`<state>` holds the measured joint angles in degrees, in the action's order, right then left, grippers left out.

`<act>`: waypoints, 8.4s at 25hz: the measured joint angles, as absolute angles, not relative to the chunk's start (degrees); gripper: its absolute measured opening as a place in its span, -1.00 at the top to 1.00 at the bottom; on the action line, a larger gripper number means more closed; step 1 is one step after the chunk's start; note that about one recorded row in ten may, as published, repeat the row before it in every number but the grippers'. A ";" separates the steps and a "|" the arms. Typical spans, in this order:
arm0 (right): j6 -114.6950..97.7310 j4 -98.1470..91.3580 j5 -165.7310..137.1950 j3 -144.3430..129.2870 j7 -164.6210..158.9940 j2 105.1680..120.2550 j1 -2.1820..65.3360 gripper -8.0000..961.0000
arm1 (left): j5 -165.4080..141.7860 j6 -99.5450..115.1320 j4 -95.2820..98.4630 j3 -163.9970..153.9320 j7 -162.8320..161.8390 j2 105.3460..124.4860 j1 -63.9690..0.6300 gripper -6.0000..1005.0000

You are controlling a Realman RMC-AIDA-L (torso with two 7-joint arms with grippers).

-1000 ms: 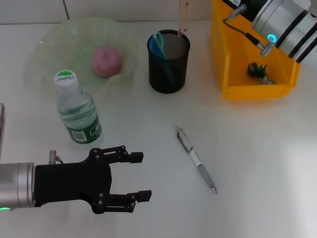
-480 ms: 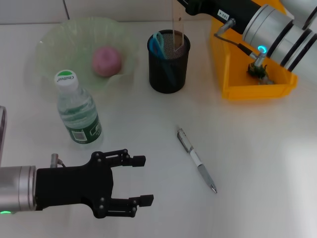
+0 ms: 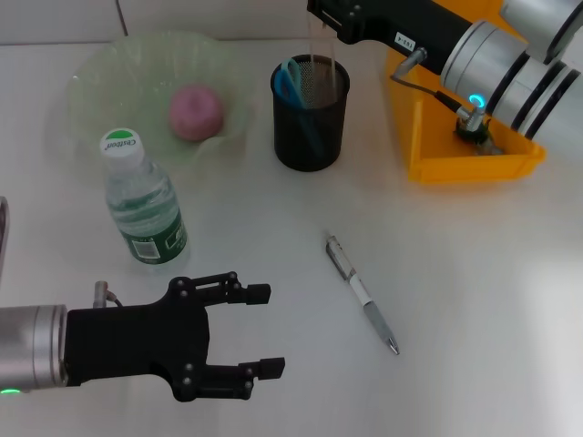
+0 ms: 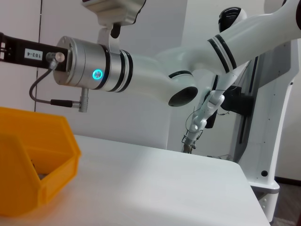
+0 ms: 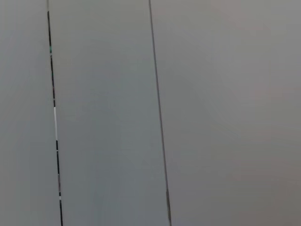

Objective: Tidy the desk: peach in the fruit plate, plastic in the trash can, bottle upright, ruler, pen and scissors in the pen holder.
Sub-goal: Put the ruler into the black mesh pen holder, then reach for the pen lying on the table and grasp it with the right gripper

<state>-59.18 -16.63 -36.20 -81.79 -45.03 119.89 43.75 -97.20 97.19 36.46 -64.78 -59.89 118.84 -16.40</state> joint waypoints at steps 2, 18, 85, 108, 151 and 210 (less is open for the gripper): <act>-59.15 -17.09 -36.09 -81.94 -45.04 119.89 43.37 0.15 | -97.16 97.19 36.46 -64.78 -59.77 118.83 -16.28 -0.59; -53.11 -60.51 -59.50 -81.76 -83.77 119.03 24.16 -0.72 | -96.93 97.25 36.29 -64.57 -59.42 118.76 -15.48 -0.59; -78.01 -51.73 -141.97 -102.55 -169.39 119.88 57.81 -0.63 | -97.30 96.24 36.47 -64.51 -56.42 118.54 -14.14 -0.59; -75.51 -51.82 -140.01 -109.38 -169.36 119.88 58.45 -0.49 | -97.13 95.97 36.41 -64.60 -56.42 118.57 -14.42 -0.59; -75.31 -48.46 -136.76 -110.51 -169.47 119.88 60.09 0.70 | -96.94 96.29 36.39 -64.26 -55.02 118.74 -14.59 -0.59; -81.80 -58.14 -141.80 -110.31 -169.36 119.89 53.78 0.40 | -96.94 96.68 36.39 -64.60 -55.03 118.82 -15.46 -0.59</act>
<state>-81.80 -58.14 -141.80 -110.31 -169.37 119.89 53.78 -96.94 96.68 36.39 -64.60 -55.03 118.82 -15.46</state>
